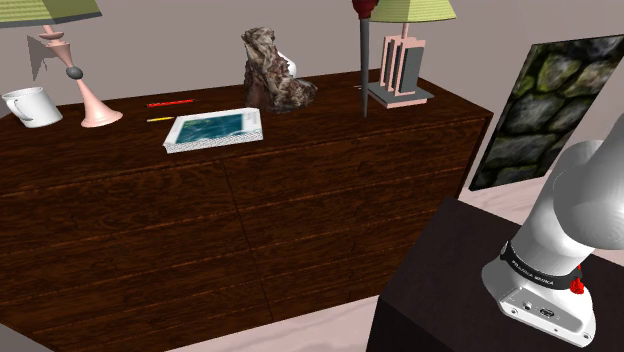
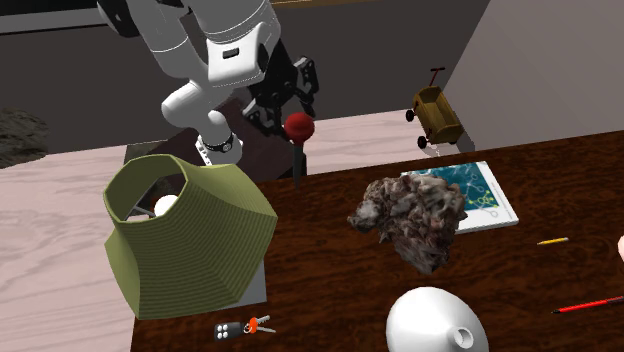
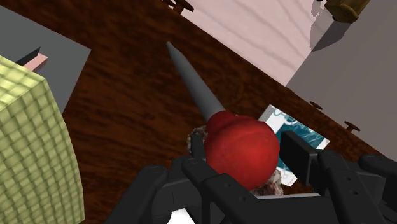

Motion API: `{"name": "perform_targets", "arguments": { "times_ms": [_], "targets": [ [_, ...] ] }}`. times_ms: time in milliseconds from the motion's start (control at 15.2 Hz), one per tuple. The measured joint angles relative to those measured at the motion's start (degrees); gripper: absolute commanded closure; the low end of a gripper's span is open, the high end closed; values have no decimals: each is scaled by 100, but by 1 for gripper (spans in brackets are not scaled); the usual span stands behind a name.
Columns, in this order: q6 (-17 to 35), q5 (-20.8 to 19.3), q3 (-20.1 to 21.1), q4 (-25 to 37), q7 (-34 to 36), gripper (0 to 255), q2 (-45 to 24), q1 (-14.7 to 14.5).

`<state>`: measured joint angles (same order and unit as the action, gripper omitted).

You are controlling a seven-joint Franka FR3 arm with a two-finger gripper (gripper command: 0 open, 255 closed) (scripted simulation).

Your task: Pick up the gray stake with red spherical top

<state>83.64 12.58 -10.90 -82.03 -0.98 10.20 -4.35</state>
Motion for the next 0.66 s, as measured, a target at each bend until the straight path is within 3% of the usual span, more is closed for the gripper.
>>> {"name": "perform_targets", "arguments": {
  "times_ms": [660],
  "targets": [
    [-984, 210, -134, 1654, 109, 255, -687, 43]
  ]
}}
